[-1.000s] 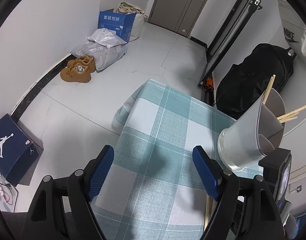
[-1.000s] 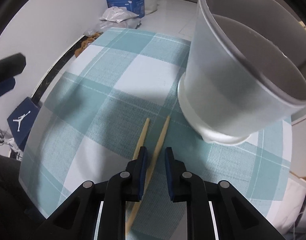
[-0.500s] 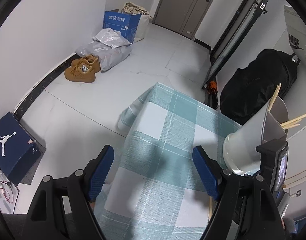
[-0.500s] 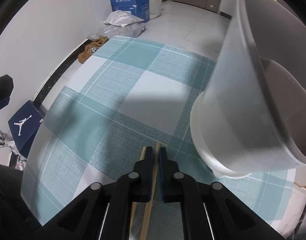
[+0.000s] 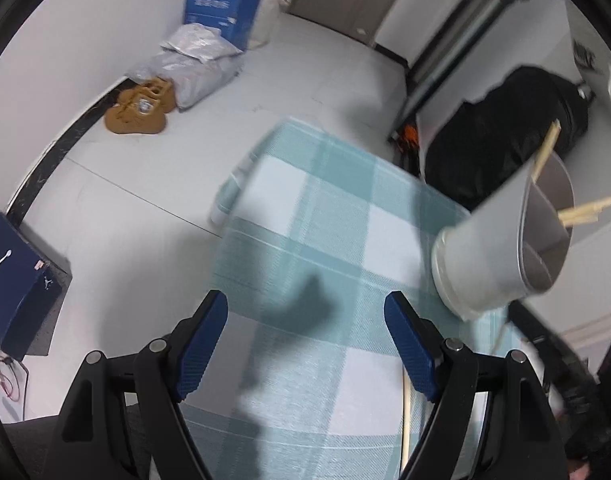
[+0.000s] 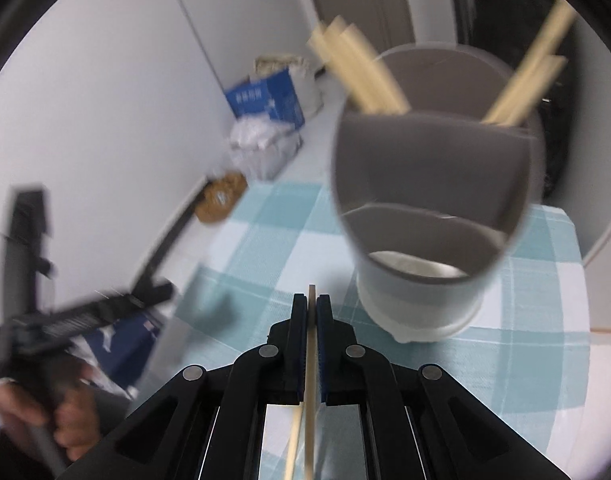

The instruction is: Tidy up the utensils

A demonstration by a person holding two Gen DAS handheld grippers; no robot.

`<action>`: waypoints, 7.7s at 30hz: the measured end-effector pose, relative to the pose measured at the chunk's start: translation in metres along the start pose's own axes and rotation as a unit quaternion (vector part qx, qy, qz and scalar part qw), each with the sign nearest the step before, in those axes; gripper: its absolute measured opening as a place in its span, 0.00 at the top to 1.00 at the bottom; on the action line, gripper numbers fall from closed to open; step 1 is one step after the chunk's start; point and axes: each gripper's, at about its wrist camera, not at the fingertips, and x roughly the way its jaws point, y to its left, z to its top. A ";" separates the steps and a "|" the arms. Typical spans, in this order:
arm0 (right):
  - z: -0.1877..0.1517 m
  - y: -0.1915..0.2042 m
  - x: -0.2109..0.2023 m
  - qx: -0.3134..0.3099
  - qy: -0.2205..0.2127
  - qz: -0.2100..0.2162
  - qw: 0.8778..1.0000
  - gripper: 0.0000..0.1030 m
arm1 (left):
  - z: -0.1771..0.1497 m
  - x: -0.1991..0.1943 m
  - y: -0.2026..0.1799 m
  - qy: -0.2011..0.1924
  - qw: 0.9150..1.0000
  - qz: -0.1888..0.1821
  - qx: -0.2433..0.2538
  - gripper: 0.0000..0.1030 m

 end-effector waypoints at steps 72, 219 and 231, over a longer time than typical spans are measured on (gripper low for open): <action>-0.045 -0.155 -0.100 0.269 -0.146 -0.013 0.952 0.97 | -0.027 0.036 -0.102 0.060 0.990 0.017 0.123 0.98; 0.000 -0.032 -0.203 -0.017 -0.319 -0.047 0.946 0.00 | -0.013 -0.160 -0.151 -0.266 0.946 -0.035 0.185 0.16; -0.035 -0.030 -0.194 -0.033 -0.325 -0.063 0.943 0.00 | -0.052 -0.142 -0.131 -0.310 0.935 -0.014 0.173 0.16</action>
